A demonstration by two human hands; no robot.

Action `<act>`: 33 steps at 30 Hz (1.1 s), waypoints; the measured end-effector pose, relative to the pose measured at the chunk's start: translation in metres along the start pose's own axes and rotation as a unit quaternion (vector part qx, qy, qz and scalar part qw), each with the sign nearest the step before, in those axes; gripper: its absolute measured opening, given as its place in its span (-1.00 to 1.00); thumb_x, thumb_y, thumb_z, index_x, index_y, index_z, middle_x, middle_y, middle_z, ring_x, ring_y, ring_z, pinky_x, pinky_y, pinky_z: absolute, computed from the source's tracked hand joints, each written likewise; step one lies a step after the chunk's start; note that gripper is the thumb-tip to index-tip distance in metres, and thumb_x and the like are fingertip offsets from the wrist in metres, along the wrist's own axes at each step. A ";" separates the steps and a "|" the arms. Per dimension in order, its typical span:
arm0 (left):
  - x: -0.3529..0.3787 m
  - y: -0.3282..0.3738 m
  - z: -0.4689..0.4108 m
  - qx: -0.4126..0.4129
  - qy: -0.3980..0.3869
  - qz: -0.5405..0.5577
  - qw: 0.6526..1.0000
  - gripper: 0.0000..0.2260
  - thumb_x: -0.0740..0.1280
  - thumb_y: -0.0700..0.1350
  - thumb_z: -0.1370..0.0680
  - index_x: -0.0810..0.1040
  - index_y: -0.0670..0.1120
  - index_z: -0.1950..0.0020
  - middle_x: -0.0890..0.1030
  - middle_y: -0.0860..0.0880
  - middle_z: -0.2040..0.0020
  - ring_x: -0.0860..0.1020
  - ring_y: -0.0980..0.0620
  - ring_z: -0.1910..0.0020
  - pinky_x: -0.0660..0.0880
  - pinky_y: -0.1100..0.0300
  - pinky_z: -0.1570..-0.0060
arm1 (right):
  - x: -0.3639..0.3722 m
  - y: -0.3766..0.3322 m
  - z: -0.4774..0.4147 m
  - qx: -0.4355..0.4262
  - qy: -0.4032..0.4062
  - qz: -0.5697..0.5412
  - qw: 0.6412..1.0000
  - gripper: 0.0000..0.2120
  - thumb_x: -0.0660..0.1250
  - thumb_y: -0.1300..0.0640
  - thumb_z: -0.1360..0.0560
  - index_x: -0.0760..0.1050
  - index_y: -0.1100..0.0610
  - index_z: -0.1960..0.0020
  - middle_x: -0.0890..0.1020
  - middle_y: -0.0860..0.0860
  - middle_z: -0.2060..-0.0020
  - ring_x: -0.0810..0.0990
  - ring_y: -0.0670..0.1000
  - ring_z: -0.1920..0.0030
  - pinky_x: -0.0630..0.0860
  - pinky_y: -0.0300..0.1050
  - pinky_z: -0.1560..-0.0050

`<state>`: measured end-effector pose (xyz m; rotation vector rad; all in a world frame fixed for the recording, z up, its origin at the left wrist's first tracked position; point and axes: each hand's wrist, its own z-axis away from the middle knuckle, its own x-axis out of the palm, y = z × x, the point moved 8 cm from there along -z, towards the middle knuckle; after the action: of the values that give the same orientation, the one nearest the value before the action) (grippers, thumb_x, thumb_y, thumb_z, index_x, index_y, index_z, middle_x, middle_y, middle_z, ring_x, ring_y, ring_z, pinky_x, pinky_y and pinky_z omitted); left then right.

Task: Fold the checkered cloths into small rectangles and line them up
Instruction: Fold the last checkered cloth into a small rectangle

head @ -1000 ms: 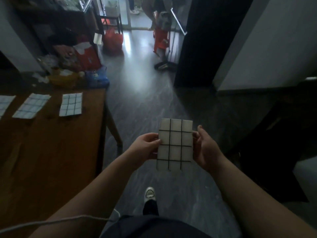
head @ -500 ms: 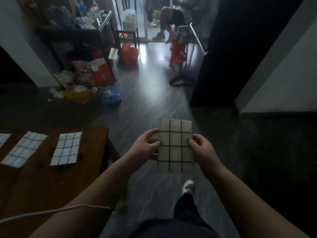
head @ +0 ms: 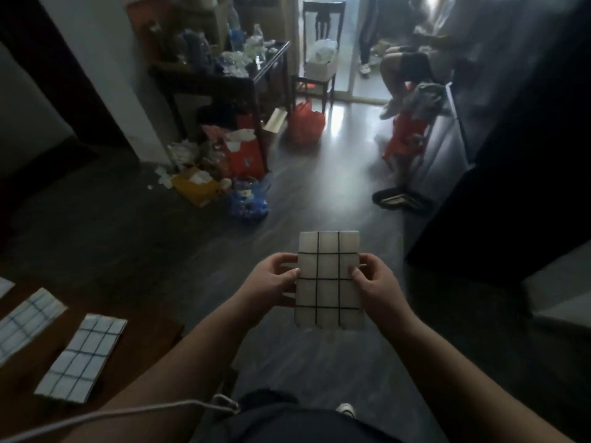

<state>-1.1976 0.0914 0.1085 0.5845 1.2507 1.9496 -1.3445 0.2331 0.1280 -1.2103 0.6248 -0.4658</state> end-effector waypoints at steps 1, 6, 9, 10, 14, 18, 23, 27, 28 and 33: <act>-0.007 0.005 -0.012 -0.006 0.013 0.013 1.000 -0.78 0.33 -0.20 -0.65 0.50 -0.04 -0.29 0.68 -0.12 -0.10 0.72 -0.04 0.05 0.67 0.10 0.19 | 0.005 -0.007 -0.021 -0.001 -0.013 0.003 1.000 -0.88 0.26 0.22 -0.65 0.50 0.04 -0.11 0.65 0.04 0.04 0.67 -0.07 0.08 0.61 -0.29 0.20; -0.057 0.016 -0.073 -0.022 0.066 0.105 0.992 -0.77 0.31 -0.20 -0.66 0.51 -0.04 -0.31 0.70 -0.13 -0.10 0.72 -0.12 0.02 0.68 -0.05 0.07 | 0.052 -0.030 -0.117 0.008 -0.084 0.043 0.996 -0.87 0.25 0.23 -0.65 0.52 0.12 -0.16 0.66 0.04 0.07 0.66 -0.15 0.15 0.59 -0.29 0.21; -0.100 0.021 -0.112 -0.017 0.098 0.126 0.987 -0.82 0.30 -0.23 -0.66 0.55 -0.11 -0.26 0.72 -0.16 -0.09 0.72 -0.09 0.07 0.65 -0.03 0.10 | 0.092 -0.047 -0.177 0.006 -0.118 0.071 0.991 -0.86 0.26 0.24 -0.65 0.52 0.17 -0.18 0.67 0.10 0.07 0.66 -0.14 0.18 0.61 -0.25 0.17; -0.118 0.024 -0.126 -0.016 0.109 0.128 0.986 -0.81 0.31 -0.23 -0.66 0.56 -0.12 -0.26 0.71 -0.17 -0.10 0.72 -0.10 0.05 0.65 -0.04 0.08 | 0.108 -0.053 -0.198 0.005 -0.129 0.075 0.989 -0.86 0.27 0.23 -0.65 0.53 0.16 -0.18 0.69 0.11 0.05 0.68 -0.06 0.12 0.66 -0.15 0.09; -0.206 0.047 -0.171 -0.013 0.170 0.154 0.973 -0.78 0.36 -0.19 -0.64 0.55 -0.09 -0.29 0.70 -0.14 -0.15 0.71 -0.12 -0.07 0.68 -0.06 0.00 | 0.182 -0.085 -0.277 0.015 -0.172 0.096 0.980 -0.89 0.26 0.13 -0.65 0.53 0.06 -0.14 0.69 0.11 0.01 0.69 0.18 0.00 0.64 0.28 -0.04; -0.301 0.073 -0.200 -0.015 0.230 0.177 0.957 -0.81 0.32 -0.19 -0.65 0.55 0.01 -0.24 0.68 -0.06 -0.15 0.69 -0.06 -0.10 0.67 -0.07 -0.06 | 0.267 -0.123 -0.345 0.013 -0.226 0.132 0.965 -0.91 0.31 0.10 -0.63 0.53 0.00 -0.12 0.69 0.06 0.02 0.70 0.13 0.02 0.65 0.23 -0.05; -0.405 0.075 -0.199 -0.011 0.331 0.202 0.922 -0.79 0.33 -0.22 -0.65 0.58 0.03 -0.22 0.70 -0.07 -0.15 0.70 -0.04 -0.09 0.64 -0.04 -0.12 | 0.391 -0.163 -0.396 -0.052 -0.306 0.212 0.927 -0.92 0.32 0.15 -0.61 0.53 0.01 0.04 0.61 -0.01 0.25 0.58 -0.12 0.30 0.54 -0.23 0.28; -0.478 0.057 -0.179 -0.011 0.408 0.180 0.895 -0.76 0.36 -0.19 -0.63 0.59 0.02 -0.27 0.71 -0.04 -0.16 0.68 -0.04 -0.15 0.58 -0.14 -0.26 | 0.490 -0.183 -0.408 -0.087 -0.384 0.279 0.876 -0.92 0.30 0.13 -0.62 0.52 0.09 0.04 0.60 0.10 0.25 0.56 -0.02 0.29 0.48 -0.10 0.28; -0.495 0.050 -0.174 -0.015 0.427 0.178 0.887 -0.76 0.37 -0.19 -0.62 0.59 0.03 -0.26 0.72 -0.03 -0.15 0.68 -0.03 -0.16 0.57 -0.15 -0.27 | 0.514 -0.188 -0.409 -0.093 -0.403 0.286 0.864 -0.92 0.31 0.12 -0.62 0.53 0.12 0.02 0.61 0.14 0.24 0.56 0.04 0.28 0.49 -0.04 0.27; -0.574 0.039 -0.154 -0.040 0.503 0.172 0.846 -0.77 0.37 -0.12 -0.63 0.57 0.12 -0.26 0.71 0.06 -0.14 0.67 0.08 -0.14 0.57 -0.05 -0.26 | 0.634 -0.201 -0.423 -0.122 -0.480 0.292 0.818 -0.92 0.32 0.08 -0.60 0.55 0.06 0.03 0.62 0.09 0.24 0.59 0.08 0.25 0.55 0.09 0.20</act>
<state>-0.9597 -0.4537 0.0861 -0.3927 1.7190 2.7336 -1.1552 -0.5317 0.1035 -1.2338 0.1321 0.7567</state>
